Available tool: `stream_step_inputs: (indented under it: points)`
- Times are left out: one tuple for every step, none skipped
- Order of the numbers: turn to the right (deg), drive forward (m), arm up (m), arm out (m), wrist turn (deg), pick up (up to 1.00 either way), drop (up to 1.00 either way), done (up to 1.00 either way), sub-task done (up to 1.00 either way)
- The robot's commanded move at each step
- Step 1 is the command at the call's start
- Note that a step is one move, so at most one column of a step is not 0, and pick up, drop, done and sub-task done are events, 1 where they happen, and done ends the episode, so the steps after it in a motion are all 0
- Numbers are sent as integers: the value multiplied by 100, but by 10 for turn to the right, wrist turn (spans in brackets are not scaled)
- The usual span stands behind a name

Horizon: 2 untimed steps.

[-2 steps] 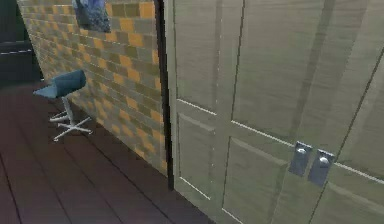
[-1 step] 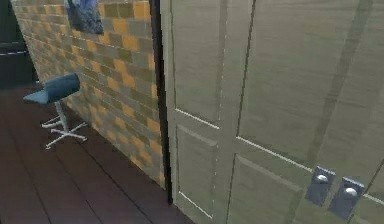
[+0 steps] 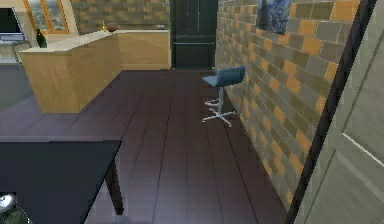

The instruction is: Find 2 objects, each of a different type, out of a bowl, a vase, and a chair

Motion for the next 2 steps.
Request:
stream_step_inputs:
  points:
    - [0,100,0,0,0,0,0,0,0]
    - [-30,0,0,0,0,0,0,0,0]
